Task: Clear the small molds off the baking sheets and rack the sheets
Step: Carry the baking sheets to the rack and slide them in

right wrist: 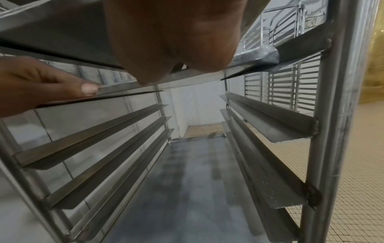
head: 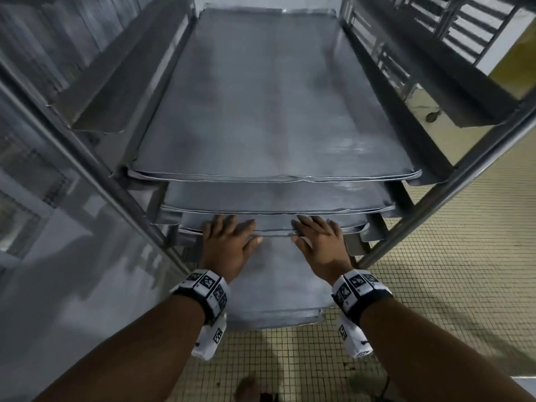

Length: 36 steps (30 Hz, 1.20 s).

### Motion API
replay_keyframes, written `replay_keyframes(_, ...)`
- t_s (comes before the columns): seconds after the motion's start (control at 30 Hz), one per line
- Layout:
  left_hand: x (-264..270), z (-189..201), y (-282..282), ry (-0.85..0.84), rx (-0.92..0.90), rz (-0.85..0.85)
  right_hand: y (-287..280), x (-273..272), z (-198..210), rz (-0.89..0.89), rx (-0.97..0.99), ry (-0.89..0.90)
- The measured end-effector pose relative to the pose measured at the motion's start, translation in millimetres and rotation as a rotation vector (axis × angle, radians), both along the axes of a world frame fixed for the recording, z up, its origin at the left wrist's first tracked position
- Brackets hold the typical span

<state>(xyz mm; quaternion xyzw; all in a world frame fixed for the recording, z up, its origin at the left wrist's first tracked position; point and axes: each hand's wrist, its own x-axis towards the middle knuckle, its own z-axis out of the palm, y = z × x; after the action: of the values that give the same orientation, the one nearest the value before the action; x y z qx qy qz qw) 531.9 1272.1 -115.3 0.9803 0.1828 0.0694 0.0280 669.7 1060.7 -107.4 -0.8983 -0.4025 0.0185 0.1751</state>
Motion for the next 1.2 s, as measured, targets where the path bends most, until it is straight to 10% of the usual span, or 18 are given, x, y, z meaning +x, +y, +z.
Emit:
replay_keyframes(0.57,-87.7,-2.0,-20.5,0.083,-0.069,0.114,-71.7,-29.2,6.0,0.014,-0.298,0.014)
replay_keyframes(0.83,-161.5,58.0,30.7,0.304,-0.271,0.366,-151.0,-7.4,91.9,-0.365,-0.007,0.052)
replay_keyframes(1.2,-110.2,311.8,59.0,-0.635,-0.424,0.461,-129.3,48.0,304.2,-0.444,0.600,-0.195)
